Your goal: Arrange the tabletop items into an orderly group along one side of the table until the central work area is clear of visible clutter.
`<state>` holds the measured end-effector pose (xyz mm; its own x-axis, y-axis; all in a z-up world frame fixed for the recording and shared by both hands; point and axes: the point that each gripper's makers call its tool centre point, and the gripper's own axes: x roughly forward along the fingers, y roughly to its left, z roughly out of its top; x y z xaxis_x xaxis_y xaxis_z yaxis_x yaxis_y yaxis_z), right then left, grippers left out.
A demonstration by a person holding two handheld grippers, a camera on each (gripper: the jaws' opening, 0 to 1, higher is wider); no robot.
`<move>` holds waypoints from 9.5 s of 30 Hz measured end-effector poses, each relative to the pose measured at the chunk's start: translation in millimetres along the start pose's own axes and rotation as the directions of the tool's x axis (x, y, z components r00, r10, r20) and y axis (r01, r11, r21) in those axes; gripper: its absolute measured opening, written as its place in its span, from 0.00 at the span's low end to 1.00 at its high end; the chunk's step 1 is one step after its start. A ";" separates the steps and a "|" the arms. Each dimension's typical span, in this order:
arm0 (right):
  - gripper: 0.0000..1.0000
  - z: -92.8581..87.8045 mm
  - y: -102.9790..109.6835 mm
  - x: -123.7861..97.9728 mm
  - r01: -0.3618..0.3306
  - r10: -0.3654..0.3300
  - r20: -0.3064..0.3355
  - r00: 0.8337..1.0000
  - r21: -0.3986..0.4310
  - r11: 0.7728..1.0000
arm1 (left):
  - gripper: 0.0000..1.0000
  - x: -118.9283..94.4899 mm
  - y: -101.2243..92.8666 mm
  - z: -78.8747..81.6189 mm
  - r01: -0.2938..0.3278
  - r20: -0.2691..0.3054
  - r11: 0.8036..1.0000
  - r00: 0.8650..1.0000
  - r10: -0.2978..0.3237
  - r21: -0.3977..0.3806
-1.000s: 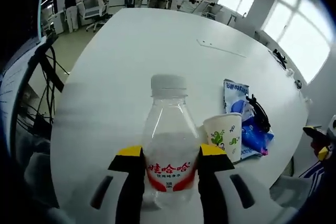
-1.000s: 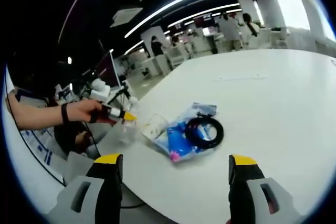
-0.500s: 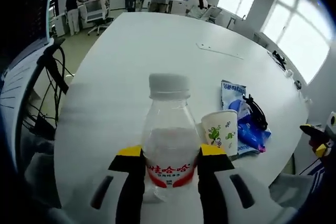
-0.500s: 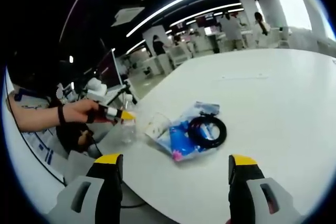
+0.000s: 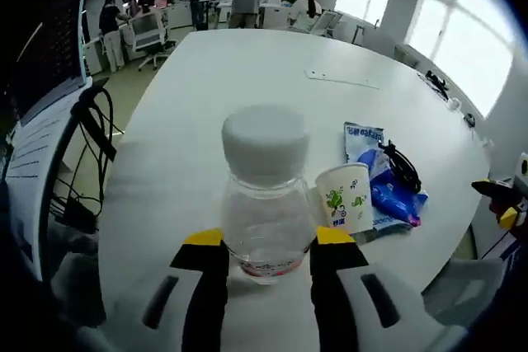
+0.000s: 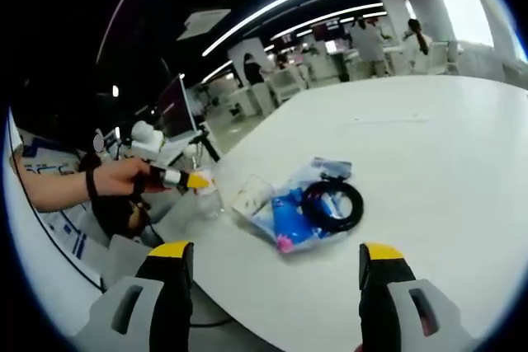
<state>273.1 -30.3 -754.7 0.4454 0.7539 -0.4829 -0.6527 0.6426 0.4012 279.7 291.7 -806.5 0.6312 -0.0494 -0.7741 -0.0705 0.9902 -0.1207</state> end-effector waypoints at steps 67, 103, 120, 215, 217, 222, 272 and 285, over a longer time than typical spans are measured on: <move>0.84 -11.1 0.1 -1.7 -0.001 0.000 -0.061 0.998 -0.011 1.000 | 0.40 -2.3 -17.6 -9.6 -0.023 0.285 0.999 0.958 0.030 -0.030; 0.84 -7.1 -16.5 -8.4 0.054 -0.054 -0.033 0.998 0.024 0.998 | 0.37 28.9 6.5 90.6 -0.006 0.316 1.000 0.949 -0.003 0.027; 0.84 -5.5 -23.6 -11.3 0.067 -0.066 -0.029 0.997 0.029 0.997 | 0.37 57.4 12.2 122.7 -0.008 0.300 1.000 0.954 -0.001 0.027; 0.83 -10.9 -39.4 -20.0 0.103 -0.102 -0.016 0.995 0.064 0.993 | 0.38 100.2 19.1 122.3 -0.084 0.261 0.996 0.962 0.079 0.010; 0.83 -10.2 -37.6 -20.2 0.103 -0.102 -0.016 0.995 0.066 0.993 | 0.38 100.2 19.8 122.0 -0.087 0.261 0.996 0.962 0.083 0.004; 0.83 -7.4 -38.3 -17.5 0.095 -0.094 -0.014 0.995 0.062 0.994 | 0.41 98.0 17.5 120.2 -0.041 0.236 0.998 0.970 0.050 -0.042; 0.84 -7.3 -20.9 -7.8 0.013 -0.013 -0.001 1.000 0.021 1.000 | 0.52 -1.4 -28.3 -4.6 0.152 0.197 0.984 0.971 -0.132 -0.089; 0.84 -15.2 -17.1 -15.5 0.010 -0.010 0.010 1.000 0.031 0.999 | 0.53 0.6 -59.1 -11.4 0.207 0.148 0.976 0.970 -0.196 -0.065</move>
<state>268.0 -55.0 -765.9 0.4587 0.7485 -0.4789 -0.6287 0.6542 0.4205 275.5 231.7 -806.9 0.7397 -0.2223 -0.6351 0.0117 0.9479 -0.3183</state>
